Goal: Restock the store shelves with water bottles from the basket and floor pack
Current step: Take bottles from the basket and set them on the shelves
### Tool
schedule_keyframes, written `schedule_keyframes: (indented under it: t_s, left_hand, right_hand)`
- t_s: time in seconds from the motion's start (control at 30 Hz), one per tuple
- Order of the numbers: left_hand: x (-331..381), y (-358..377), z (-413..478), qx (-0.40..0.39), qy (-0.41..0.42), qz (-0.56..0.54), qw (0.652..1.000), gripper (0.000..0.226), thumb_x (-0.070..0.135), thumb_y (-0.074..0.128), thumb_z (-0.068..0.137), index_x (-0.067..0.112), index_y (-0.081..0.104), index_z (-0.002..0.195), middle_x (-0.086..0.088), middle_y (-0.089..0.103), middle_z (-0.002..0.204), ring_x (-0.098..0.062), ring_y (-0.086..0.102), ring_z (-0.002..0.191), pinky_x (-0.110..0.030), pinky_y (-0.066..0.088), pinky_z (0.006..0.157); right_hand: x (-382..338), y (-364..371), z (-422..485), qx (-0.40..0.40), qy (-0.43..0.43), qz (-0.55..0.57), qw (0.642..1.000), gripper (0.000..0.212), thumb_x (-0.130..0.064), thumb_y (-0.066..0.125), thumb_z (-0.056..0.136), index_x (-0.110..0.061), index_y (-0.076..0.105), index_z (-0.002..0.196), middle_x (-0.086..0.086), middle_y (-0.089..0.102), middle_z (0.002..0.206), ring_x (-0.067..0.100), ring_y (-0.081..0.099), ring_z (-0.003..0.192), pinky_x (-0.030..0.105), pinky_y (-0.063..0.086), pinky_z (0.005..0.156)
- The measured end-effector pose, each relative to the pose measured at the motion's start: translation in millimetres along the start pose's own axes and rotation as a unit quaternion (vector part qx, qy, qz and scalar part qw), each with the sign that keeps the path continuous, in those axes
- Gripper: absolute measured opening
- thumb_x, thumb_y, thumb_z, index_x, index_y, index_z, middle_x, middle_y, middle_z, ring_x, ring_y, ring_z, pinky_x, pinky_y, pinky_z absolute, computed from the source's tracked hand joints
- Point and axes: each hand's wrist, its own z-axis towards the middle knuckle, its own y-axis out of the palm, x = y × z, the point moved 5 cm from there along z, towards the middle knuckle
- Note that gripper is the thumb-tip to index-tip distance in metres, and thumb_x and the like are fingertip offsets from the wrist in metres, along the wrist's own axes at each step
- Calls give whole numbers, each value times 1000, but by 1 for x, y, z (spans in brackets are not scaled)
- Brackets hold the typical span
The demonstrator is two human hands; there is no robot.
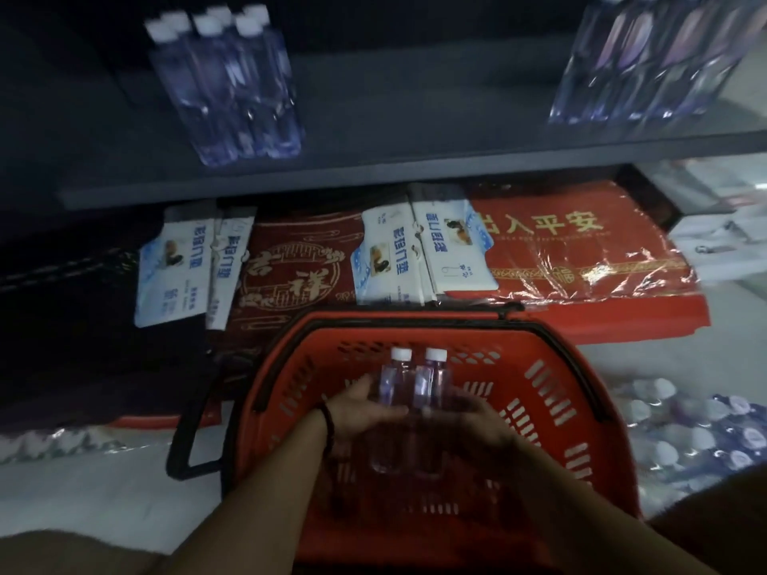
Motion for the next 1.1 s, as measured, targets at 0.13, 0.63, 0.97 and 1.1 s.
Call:
schedule_keyframes:
  t_s: [0.13, 0.63, 0.97, 1.1]
  left_hand:
    - [47, -10, -36, 39, 74, -28, 996, 54, -2, 79, 89, 19, 61, 136, -7, 76, 104, -13, 74, 81, -27, 60, 66]
    - [218, -151, -127, 211, 290, -18, 933, 49, 1, 80, 89, 12, 58, 131, -15, 75, 124, -25, 77, 105, -35, 65, 84]
    - [282, -280, -100, 385, 407, -35, 827, 43, 26, 86, 86, 32, 61, 121, 7, 76, 110, -14, 74, 102, -36, 62, 84]
    - [285, -303, -83, 458, 423, -77, 778, 41, 21, 86, 85, 31, 62, 116, 8, 73, 102, -16, 72, 95, -38, 60, 81]
  right_hand:
    - [-52, 23, -12, 38, -74, 3, 997, 53, -19, 91, 77, 5, 74, 121, 35, 71, 121, 62, 62, 118, 73, 48, 105]
    - [-271, 157, 14, 48, -234, -134, 962, 25, 2, 74, 95, -10, 64, 114, 4, 78, 98, 13, 77, 81, 31, 65, 70]
    - [-357, 223, 130, 116, -316, -266, 903, 33, -4, 79, 93, -21, 60, 113, -6, 71, 100, 16, 71, 94, 17, 58, 75]
    - [-368, 238, 167, 158, -342, -286, 881, 42, -11, 82, 91, -33, 59, 118, -7, 69, 116, 13, 69, 106, 21, 59, 85]
